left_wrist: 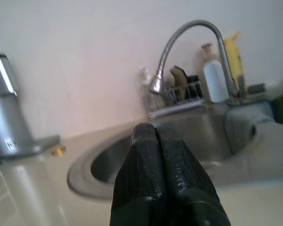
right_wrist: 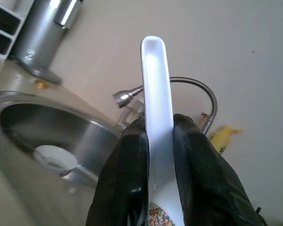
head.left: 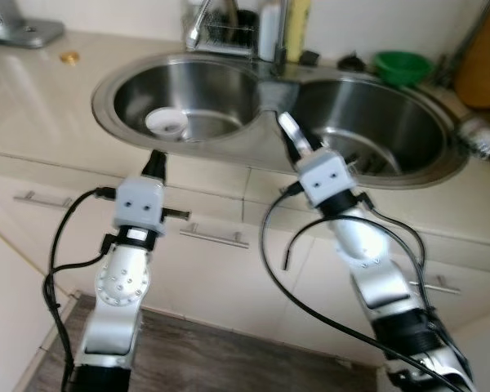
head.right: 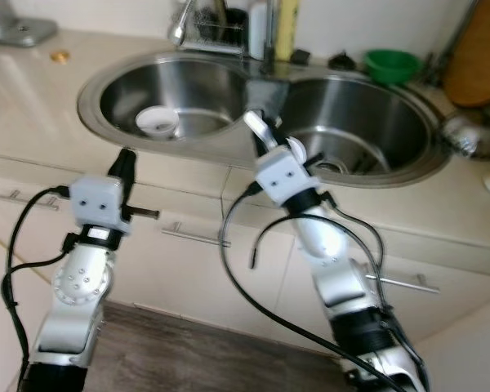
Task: Kitchen organization
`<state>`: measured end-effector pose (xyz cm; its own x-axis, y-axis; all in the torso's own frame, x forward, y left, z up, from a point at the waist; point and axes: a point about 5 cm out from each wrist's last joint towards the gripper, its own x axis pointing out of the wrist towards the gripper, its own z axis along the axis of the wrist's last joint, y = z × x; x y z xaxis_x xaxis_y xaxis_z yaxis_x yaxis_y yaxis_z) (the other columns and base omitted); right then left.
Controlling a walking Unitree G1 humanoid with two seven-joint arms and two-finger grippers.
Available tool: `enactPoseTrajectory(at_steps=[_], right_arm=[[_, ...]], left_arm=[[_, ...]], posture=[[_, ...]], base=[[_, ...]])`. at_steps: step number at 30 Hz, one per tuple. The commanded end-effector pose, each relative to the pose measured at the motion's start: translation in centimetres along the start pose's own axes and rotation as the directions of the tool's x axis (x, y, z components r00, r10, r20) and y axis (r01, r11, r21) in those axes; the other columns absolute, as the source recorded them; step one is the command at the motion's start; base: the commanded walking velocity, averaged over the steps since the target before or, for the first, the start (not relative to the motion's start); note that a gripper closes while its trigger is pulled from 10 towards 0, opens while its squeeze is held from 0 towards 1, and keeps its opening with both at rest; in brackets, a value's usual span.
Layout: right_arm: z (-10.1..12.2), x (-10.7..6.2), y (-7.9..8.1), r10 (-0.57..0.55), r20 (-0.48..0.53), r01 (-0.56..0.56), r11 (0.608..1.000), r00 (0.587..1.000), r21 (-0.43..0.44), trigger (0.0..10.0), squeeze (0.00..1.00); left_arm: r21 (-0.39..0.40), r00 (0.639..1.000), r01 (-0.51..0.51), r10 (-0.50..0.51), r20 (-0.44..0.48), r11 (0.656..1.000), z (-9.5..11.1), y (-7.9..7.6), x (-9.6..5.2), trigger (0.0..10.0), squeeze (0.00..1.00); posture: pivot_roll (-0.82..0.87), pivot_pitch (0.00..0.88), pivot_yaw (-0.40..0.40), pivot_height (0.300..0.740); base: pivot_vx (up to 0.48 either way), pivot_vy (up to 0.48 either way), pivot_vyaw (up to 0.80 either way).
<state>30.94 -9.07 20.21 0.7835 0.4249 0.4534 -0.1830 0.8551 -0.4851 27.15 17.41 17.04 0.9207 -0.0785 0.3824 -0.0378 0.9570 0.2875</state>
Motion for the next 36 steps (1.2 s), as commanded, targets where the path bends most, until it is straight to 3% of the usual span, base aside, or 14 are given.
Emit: enactPoseTrajectory(at_steps=[1,12,16,19,21,24,27,28,30,31,36], right_arm=[[-0.8,-0.4,-1.2,-0.034,-0.039,0.034,0.999,0.999,-0.012,10.0,0.0],[-1.1,-0.2,-1.3,-0.039,-0.053,0.037,0.999,0.998,-0.025,10.0,0.0],[-2.5,0.0,-1.6,-0.046,-0.152,0.039,0.998,0.987,-0.048,10.0,0.0],[-4.7,-0.2,-2.4,-0.089,-0.311,0.077,0.996,0.946,-0.051,10.0,0.0],[-5.2,-0.3,-2.5,-0.096,-0.346,0.08,0.995,0.933,-0.06,10.0,0.0],[-7.0,-0.8,-3.4,-0.149,-0.479,0.183,0.983,0.865,0.025,10.0,0.0],[-8.2,-1.3,-3.4,-0.134,-0.571,0.227,0.969,0.81,0.095,10.0,0.0],[-8.6,-1.6,-3.3,-0.126,-0.596,0.256,0.957,0.793,0.137,10.0,0.94],[-8.7,-1.8,-3.2,-0.114,-0.608,0.264,0.951,0.785,0.162,10.0,0.94],[-9.0,-2.1,-2.6,-0.071,-0.627,0.234,0.955,0.776,0.182,10.0,1.0],[-9.0,-2.3,-2.3,-0.059,-0.633,0.23,0.954,0.772,0.191,10.0,1.0]], left_arm=[[-0.019,1.0,0.026,-0.026,0.009,0.999,0.2,-0.9,0.1,10.0,0.0],[-0.02,1.0,0.027,-0.027,0.007,0.999,0.2,-0.9,0.2,10.0,0.0],[-0.021,1.0,0.027,-0.027,-0.001,0.999,0.1,-1.0,0.2,10.0,0.0],[-0.023,0.999,0.033,-0.033,0.001,0.999,0.2,-1.2,0.2,10.0,0.0],[-0.023,0.999,0.036,-0.036,0.0,0.999,0.1,-1.3,0.2,10.0,0.0],[-0.022,0.999,0.04,-0.04,0.0,0.999,0.1,-1.3,0.2,10.0,0.0],[-0.02,0.999,0.04,-0.04,-0.003,0.999,0.1,-1.3,0.1,10.0,0.0],[-0.02,0.999,0.041,-0.041,-0.004,0.999,0.1,-1.3,0.1,10.0,0.0],[-0.02,0.999,0.041,-0.041,-0.005,0.999,0.1,-1.3,0.1,10.0,0.0],[-0.021,0.999,0.044,-0.044,-0.006,0.999,0.1,-1.4,0.1,10.0,0.0],[-0.027,0.999,0.051,-0.052,-0.015,0.998,0.0,-1.5,0.0,10.0,0.0]], posture=[[-0.03,0.0,-0.028,0.74],[-0.03,0.0,-0.03,0.74],[-0.03,0.0,-0.031,0.74],[-0.03,0.0,-0.033,0.74],[-0.03,0.0,-0.033,0.74],[-0.02,0.0,-0.035,0.74],[-0.02,0.0,-0.035,0.74],[-0.02,0.0,-0.035,0.74],[-0.02,0.0,-0.035,0.74],[-0.03,0.0,-0.033,0.74],[-0.03,0.0,-0.032,0.74]], base=[[0.368,0.0,0.0],[0.324,0.0,0.0],[0.076,0.0,0.0],[0.0,0.0,0.0],[0.0,0.0,0.0],[0.0,0.0,0.0],[0.0,0.0,0.0],[0.0,0.0,0.0],[0.0,0.0,0.0],[0.0,0.0,0.0],[0.0,0.0,0.0]])
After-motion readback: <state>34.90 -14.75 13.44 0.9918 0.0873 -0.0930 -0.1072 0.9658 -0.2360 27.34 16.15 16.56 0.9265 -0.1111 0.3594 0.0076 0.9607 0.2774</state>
